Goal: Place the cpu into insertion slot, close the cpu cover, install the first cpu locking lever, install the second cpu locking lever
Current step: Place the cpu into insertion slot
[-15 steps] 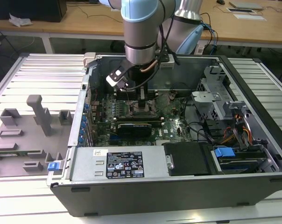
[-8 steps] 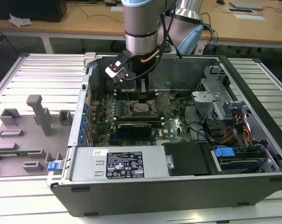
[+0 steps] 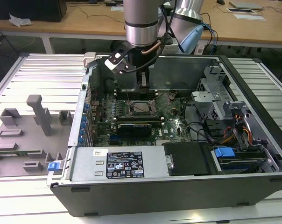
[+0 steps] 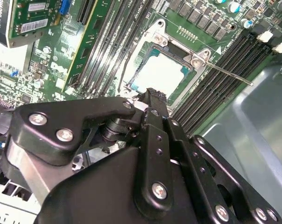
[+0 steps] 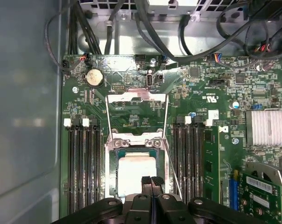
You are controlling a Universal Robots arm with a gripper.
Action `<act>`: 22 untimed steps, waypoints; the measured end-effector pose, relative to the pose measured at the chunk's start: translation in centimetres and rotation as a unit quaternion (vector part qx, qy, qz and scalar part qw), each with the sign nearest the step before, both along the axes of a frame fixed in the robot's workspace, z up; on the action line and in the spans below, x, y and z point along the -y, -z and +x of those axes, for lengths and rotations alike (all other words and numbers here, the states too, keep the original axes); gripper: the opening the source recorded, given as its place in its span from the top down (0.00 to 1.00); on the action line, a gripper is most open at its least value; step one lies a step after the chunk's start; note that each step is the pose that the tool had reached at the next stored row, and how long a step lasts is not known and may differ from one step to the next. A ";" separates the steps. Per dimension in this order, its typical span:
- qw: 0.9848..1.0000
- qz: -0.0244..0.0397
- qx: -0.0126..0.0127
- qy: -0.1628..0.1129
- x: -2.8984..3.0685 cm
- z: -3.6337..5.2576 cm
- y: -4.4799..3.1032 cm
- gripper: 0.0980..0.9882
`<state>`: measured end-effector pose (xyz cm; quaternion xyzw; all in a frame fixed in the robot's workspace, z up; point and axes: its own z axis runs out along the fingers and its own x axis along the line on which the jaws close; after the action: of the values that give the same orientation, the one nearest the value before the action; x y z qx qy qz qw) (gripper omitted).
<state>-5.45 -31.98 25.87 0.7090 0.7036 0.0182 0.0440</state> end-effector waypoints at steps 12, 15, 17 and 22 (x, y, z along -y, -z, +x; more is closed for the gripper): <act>1.000 0.006 -0.027 0.000 -0.03 1.04 -0.03 0.99; 1.000 0.006 -0.027 0.000 -0.05 1.04 -0.24 0.99; 1.000 0.006 -0.027 0.000 -0.05 1.04 -0.26 0.99; 1.000 0.006 -0.027 0.000 -0.05 1.04 -0.27 0.99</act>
<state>-4.41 -31.93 26.14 0.7095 0.7044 0.0035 0.0207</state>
